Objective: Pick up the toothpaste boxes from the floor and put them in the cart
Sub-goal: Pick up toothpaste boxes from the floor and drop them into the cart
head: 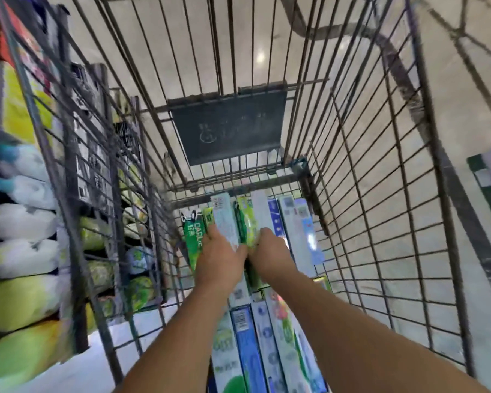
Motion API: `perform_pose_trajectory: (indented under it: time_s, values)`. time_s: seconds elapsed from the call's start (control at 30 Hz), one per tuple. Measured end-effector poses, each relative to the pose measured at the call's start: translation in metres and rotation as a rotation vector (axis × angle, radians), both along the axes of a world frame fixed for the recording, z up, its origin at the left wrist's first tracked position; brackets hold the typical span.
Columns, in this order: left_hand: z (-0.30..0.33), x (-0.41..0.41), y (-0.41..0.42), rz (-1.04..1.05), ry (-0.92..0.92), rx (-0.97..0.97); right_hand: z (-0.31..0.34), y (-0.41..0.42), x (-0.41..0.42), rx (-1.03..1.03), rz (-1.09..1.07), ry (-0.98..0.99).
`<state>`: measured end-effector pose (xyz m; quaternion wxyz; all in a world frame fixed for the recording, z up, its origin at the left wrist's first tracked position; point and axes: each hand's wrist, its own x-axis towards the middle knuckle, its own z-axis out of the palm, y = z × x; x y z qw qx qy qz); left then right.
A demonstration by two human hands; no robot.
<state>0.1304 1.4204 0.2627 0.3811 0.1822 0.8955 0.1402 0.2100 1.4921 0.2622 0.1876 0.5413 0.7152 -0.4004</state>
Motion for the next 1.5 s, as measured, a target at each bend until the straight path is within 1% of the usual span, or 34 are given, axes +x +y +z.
perform_pose_trajectory:
  time_s: [0.1, 0.27, 0.37, 0.43, 0.5, 0.63, 0.77, 0.87, 0.97, 1.1, 1.23, 1.33, 1.43, 1.5]
  values:
    - [0.000, 0.002, -0.004, -0.068, -0.013, -0.008, 0.004, 0.002, 0.002, 0.019, -0.007, 0.056]
    - [0.003, -0.003, -0.002, -0.126, -0.053, -0.073, 0.016, 0.001, 0.006, -0.055, 0.016, 0.040]
    - [0.012, -0.008, -0.001, -0.171, -0.110, -0.077, 0.035, 0.014, 0.016, -0.102, 0.025, 0.053]
    - [0.032, -0.013, -0.002, -0.223, -0.096, -0.055, 0.057, 0.027, 0.026, -0.070, 0.052, 0.063]
    - [0.063, -0.021, 0.001, -0.332, -0.052, -0.040, 0.088, 0.041, 0.036, -0.013, 0.088, 0.068]
    - [0.157, -0.039, 0.014, -0.487, -0.017, 0.010, 0.167, 0.063, 0.051, 0.071, 0.158, 0.072]
    - [0.261, -0.043, 0.013, -0.632, 0.168, 0.012, 0.256, 0.070, 0.059, 0.249, 0.369, 0.080]
    - [0.331, -0.039, -0.004, -0.716, 0.303, -0.041, 0.321, 0.062, 0.063, 0.400, 0.563, 0.076]
    - [0.385, -0.038, -0.027, -0.744, 0.396, -0.086, 0.374, 0.048, 0.068, 0.479, 0.687, 0.080]
    - [0.429, -0.030, -0.063, -0.719, 0.437, -0.142, 0.420, 0.028, 0.075, 0.537, 0.739, 0.113]
    - [0.453, -0.013, -0.102, -0.691, 0.417, -0.125, 0.446, 0.001, 0.079, 0.543, 0.769, 0.127]
    - [0.466, 0.001, -0.139, -0.679, 0.421, -0.091, 0.454, -0.030, 0.075, 0.552, 0.798, 0.132]
    - [0.472, 0.012, -0.196, -0.645, 0.363, -0.082, 0.463, -0.082, 0.064, 0.529, 0.887, 0.115]
    - [0.475, 0.018, -0.247, -0.583, 0.334, -0.060, 0.470, -0.130, 0.054, 0.513, 0.976, 0.119]
